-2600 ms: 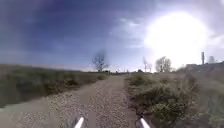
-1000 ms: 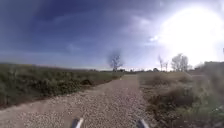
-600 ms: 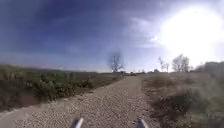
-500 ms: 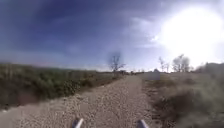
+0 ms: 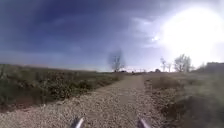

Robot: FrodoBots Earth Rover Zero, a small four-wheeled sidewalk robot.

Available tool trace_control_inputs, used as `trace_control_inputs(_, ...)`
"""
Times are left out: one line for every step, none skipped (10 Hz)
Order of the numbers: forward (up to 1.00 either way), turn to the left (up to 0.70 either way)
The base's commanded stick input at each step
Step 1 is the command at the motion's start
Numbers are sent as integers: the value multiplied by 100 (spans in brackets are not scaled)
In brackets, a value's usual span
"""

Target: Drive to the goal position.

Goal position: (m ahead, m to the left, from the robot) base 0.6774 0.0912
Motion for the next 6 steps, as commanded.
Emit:
trace_control_inputs(50, 0)
trace_control_inputs(50, -15)
trace_control_inputs(50, -50)
trace_control_inputs(50, -22)
trace_control_inputs(50, 0)
trace_control_inputs(50, 0)
